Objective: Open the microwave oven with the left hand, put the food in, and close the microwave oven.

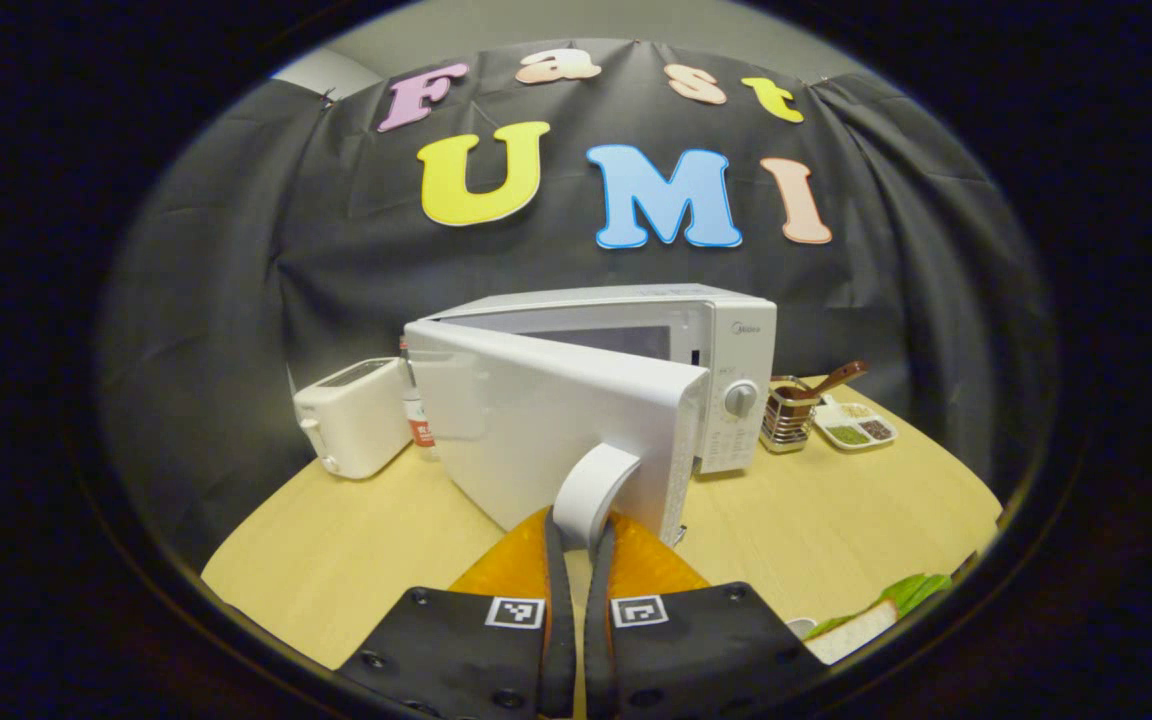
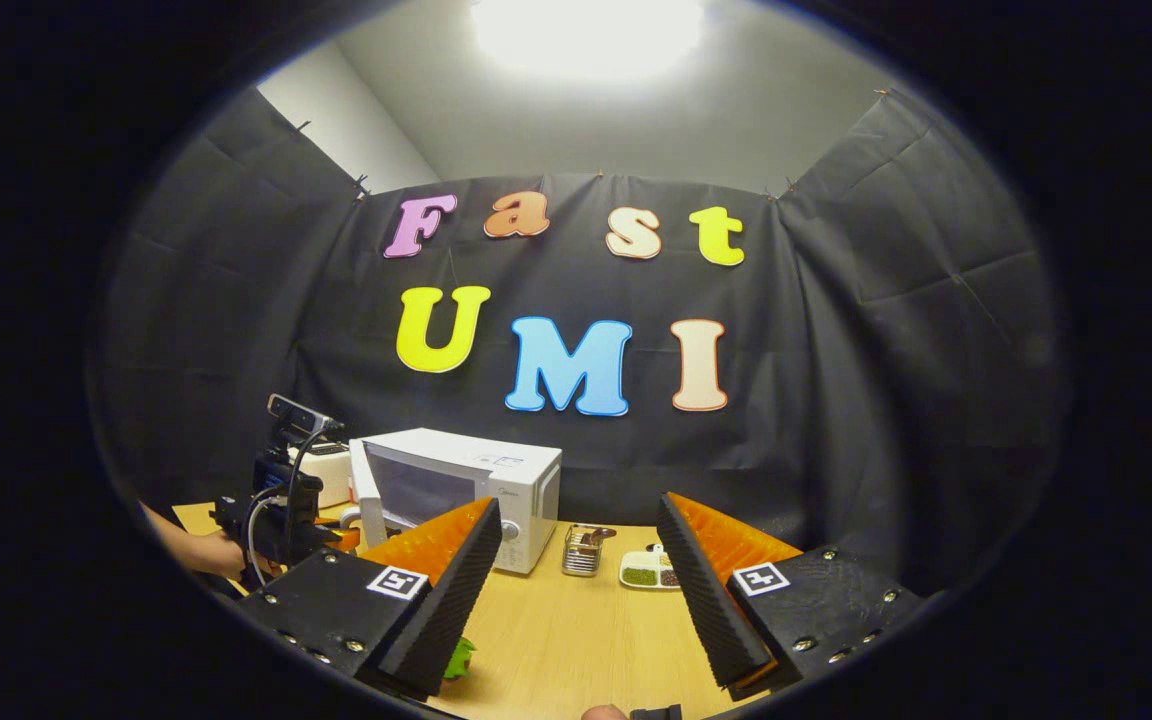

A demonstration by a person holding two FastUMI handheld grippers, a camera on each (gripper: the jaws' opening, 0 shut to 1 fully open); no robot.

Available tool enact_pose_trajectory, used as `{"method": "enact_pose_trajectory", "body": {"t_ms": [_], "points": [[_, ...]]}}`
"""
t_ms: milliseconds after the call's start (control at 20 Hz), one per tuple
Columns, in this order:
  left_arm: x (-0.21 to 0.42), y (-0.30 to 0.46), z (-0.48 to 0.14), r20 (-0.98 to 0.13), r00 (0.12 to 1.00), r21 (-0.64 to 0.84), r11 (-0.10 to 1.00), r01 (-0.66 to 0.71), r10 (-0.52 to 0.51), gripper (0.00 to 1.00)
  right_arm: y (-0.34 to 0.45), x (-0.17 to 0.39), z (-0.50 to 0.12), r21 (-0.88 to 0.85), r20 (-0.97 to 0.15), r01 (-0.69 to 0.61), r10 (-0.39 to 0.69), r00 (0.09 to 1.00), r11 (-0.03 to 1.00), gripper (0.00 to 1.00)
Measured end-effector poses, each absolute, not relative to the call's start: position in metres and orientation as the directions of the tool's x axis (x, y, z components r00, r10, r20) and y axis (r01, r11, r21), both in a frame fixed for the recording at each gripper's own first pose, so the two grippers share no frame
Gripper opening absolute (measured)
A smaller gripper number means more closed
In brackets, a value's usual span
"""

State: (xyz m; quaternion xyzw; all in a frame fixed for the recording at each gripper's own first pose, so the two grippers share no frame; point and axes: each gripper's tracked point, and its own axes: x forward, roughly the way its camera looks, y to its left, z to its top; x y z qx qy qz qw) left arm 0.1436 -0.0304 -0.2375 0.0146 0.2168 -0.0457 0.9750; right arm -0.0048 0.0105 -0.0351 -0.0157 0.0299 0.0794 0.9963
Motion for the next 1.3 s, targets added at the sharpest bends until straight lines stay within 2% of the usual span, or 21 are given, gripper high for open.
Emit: {"method": "enact_pose_trajectory", "body": {"t_ms": [800,1100,1300], "points": [[0.102,0.07,-0.24,-0.408,0.866,-0.049,0.954,0.294,-0.288,0.1,0.153,0.008,-0.044,0.058,-0.091,-0.093,0.098,0.991,0.994,0.95],[0.096,0.108,-0.242,-0.398,0.861,-0.051,0.945,0.324,-0.316,0.11,0.186,0.01,-0.056,0.087,-0.11,-0.061,0.071,0.991,0.994,0.95],[0.094,0.139,-0.244,-0.396,0.872,-0.039,0.955,0.295,-0.286,0.11,0.201,0.011,-0.063,0.115,-0.143,-0.054,0.07,0.987,0.992,0.95]]}}
